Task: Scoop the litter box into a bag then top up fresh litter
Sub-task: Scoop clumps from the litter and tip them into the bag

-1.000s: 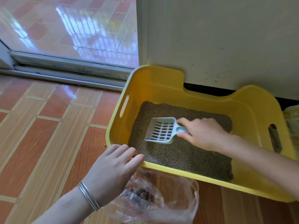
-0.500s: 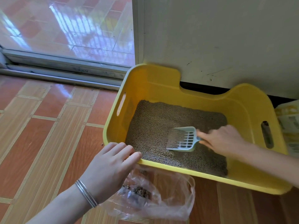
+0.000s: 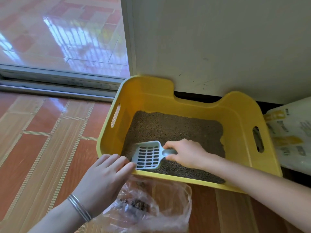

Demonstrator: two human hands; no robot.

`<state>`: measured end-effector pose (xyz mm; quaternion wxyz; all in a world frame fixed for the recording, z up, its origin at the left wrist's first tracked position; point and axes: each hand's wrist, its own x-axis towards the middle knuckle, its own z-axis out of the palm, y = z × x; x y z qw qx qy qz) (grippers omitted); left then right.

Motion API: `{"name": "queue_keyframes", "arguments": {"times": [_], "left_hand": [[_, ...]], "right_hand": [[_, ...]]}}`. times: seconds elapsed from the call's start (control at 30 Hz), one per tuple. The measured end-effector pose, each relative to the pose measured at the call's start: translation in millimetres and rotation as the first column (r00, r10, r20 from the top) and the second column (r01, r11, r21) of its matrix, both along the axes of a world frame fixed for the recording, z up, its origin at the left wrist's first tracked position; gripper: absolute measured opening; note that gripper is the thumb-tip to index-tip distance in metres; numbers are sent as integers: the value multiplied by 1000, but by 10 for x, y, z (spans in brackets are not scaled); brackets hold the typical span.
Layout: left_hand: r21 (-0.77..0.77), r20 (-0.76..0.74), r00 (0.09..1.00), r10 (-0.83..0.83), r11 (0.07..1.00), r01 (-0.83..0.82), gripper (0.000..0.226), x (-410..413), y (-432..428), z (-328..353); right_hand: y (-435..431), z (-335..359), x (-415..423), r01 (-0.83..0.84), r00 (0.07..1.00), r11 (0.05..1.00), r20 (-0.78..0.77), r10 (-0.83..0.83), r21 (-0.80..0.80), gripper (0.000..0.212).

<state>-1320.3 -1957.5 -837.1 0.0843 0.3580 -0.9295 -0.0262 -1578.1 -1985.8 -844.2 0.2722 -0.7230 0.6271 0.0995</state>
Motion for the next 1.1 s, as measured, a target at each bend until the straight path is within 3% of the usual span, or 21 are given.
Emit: {"name": "queue_keyframes", "arguments": {"times": [0.27, 0.47, 0.53, 0.67, 0.8, 0.97, 1.1], "left_hand": [[-27, -13, 1000, -8, 1000, 7, 19, 10, -13, -17], [-28, -11, 1000, -8, 1000, 8, 18, 13, -7, -17], [-30, -7, 1000, -6, 1000, 6, 18, 13, -10, -15], [-18, -9, 1000, 0, 1000, -1, 17, 7, -5, -12], [3, -14, 1000, 9, 1000, -9, 18, 7, 5, -13], [13, -10, 1000, 9, 1000, -9, 21, 15, -2, -24], [12, -17, 1000, 10, 1000, -10, 22, 7, -2, -40]], "right_hand": [[110, 172, -834, 101, 953, 994, -290, -89, 27, 25], [168, 541, -1085, -74, 739, 997, -669, 78, 33, 26], [117, 628, -1093, -71, 744, 996, -663, 86, 50, 26], [78, 565, -907, 0, 932, 1000, -362, 4, 9, 22], [201, 292, -559, -36, 970, 999, -238, 40, 24, 29], [356, 327, -780, 79, 934, 984, -356, -18, 158, 27], [270, 656, -1034, 24, 816, 991, -575, 58, 134, 23]]}}
